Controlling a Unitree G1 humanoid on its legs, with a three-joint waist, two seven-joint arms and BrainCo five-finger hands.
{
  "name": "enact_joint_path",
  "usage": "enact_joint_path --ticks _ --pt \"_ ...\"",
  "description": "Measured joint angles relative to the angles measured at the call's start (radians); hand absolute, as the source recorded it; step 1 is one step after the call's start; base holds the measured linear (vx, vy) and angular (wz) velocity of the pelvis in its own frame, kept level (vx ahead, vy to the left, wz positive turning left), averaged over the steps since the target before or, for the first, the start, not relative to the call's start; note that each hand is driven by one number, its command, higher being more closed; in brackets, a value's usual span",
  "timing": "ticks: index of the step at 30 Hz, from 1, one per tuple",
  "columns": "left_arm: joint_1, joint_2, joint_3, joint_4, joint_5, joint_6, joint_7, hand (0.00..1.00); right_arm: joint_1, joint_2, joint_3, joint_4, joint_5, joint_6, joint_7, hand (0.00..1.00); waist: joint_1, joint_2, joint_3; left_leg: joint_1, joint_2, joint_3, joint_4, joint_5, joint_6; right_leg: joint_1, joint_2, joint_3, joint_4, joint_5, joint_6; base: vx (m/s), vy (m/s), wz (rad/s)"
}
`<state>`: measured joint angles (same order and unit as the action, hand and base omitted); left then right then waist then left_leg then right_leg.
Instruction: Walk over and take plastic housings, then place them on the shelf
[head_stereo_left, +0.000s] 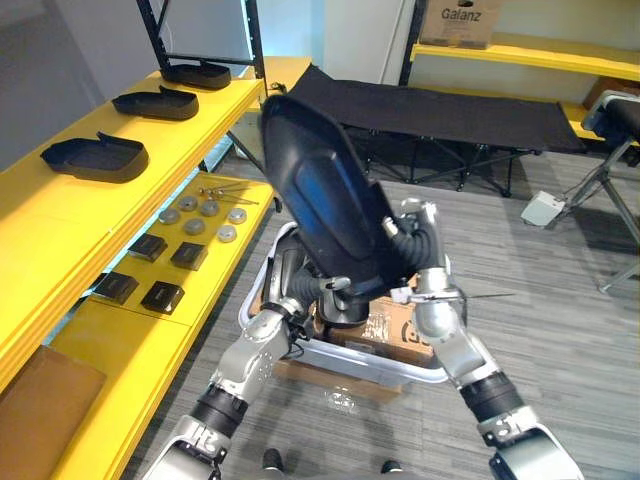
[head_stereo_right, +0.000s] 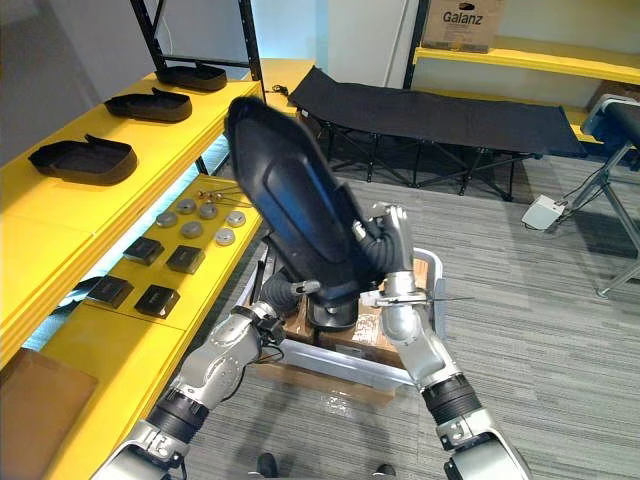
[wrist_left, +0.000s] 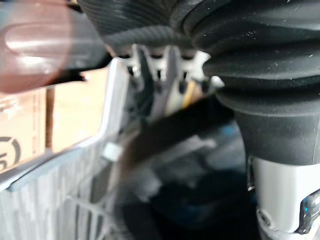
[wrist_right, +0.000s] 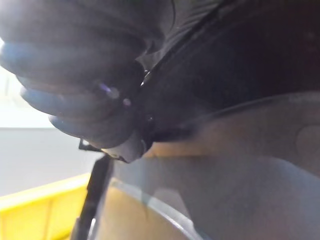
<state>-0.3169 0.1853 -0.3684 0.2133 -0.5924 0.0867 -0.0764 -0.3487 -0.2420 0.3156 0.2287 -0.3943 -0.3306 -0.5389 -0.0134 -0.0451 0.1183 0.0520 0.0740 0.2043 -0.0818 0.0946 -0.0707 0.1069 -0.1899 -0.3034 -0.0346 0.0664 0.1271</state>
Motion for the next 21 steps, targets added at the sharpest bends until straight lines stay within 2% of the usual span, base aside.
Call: enact_joint_path --ticks 4,5,12,17,21 --pt "0.0 -0.016 -0.001 0.0 -0.001 -0.017 0.056 0.0 0.013 0.004 0.006 0.018 0.02 -0.002 0.005 1.0 0.0 0.0 0.0 0.0 0.001 -0.001 0.0 0.0 0.0 0.0 0.001 0.0 0.0 0.0 0.0 0.0 0.0 0.0" --pt "0.0 -0.021 -0.001 0.0 -0.012 -0.02 0.062 1.0 0.021 0.005 0.007 0.018 0.029 -0.002 0.005 1.0 0.0 0.001 0.0 0.0 0.001 -0.001 0.0 0.0 0.0 0.0 0.001 0.0 0.0 0.0 0.0 -0.03 0.004 0.0" --pt "0.0 -0.037 0.001 -0.006 -0.117 -0.03 0.114 1.0 0.058 0.018 0.009 0.023 0.049 -0.009 -0.01 1.0 -0.001 0.0 -0.001 0.001 0.001 -0.003 0.0 0.001 0.0 0.0 0.0 0.0 0.002 0.0 0.0 -0.02 0.005 0.0" --pt "0.001 -0.038 0.004 -0.007 -0.202 -0.031 0.167 1.0 0.072 0.022 0.022 0.023 0.048 -0.033 -0.033 1.0 0.0 -0.005 -0.004 0.001 0.001 -0.003 0.0 0.001 0.0 0.001 0.0 0.0 0.0 0.0 0.0 0.0 0.0 0.0" --pt "0.007 -0.038 0.006 -0.006 -0.274 -0.031 0.181 1.0 0.08 0.032 0.032 0.022 0.047 -0.047 -0.054 1.0 0.0 -0.027 -0.018 0.001 0.0 -0.004 0.0 0.001 0.0 0.004 0.001 -0.003 -0.006 0.0 0.0 0.0 0.0 0.0"
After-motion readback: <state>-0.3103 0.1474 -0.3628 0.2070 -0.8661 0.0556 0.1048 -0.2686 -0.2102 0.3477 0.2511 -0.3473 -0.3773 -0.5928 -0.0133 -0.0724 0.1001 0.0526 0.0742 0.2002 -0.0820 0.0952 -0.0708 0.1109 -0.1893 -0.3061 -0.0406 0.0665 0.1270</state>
